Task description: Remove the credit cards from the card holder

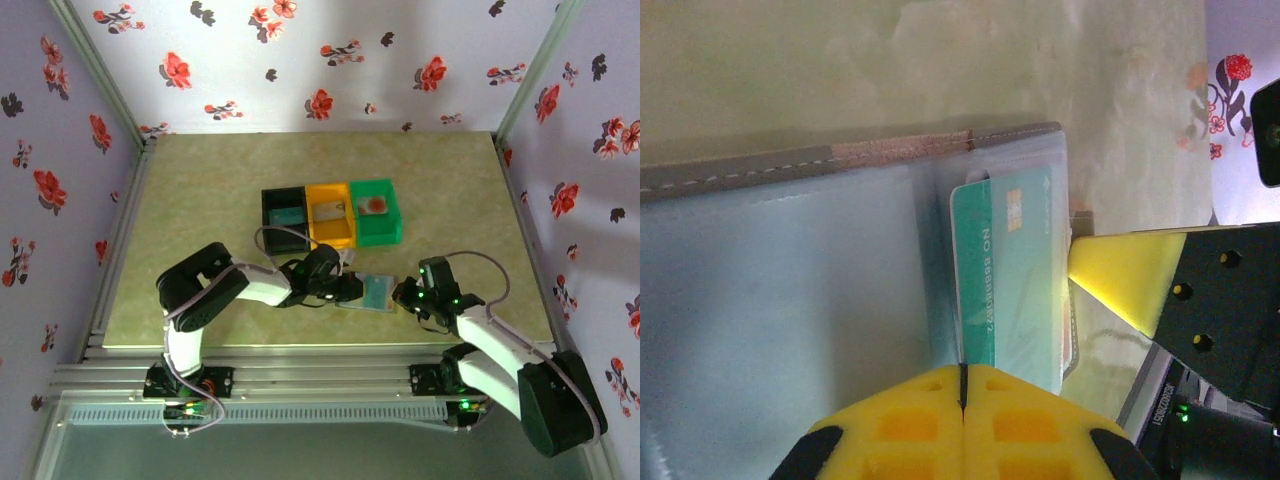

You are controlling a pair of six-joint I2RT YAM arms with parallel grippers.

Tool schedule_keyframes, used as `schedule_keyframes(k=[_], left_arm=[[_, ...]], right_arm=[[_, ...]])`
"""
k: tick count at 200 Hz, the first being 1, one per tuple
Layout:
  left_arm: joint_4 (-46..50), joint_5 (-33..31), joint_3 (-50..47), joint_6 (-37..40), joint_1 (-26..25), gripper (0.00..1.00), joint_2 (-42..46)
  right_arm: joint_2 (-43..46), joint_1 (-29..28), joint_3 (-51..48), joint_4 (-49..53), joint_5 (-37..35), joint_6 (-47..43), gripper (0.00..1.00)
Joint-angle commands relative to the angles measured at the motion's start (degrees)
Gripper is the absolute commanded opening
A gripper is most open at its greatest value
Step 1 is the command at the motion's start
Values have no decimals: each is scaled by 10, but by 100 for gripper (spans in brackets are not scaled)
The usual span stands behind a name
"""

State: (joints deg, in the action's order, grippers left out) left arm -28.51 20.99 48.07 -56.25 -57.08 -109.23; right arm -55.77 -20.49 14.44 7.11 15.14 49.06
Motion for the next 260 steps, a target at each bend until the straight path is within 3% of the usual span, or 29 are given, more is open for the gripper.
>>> schedule_keyframes(k=[1,123,174,217,260], left_arm=[[-15,-10,-17,-3,11,0,29],[-53,-26,-82,-12,34,0,101],[-51,-23,-85,-16,35,0,97],[-58,-23,-93,-21,35,0,92],[-66,-29,-113,-22,36,0,96]], right_arm=[[-11,2,12,22,28,-24,0],[-15,2,58,45,63,-69,0],[-27,-11,36,-69,124,-23,0],[-37,-60,46,-99,77,-8,0],[-102,-62,32,-141,39,8,0]])
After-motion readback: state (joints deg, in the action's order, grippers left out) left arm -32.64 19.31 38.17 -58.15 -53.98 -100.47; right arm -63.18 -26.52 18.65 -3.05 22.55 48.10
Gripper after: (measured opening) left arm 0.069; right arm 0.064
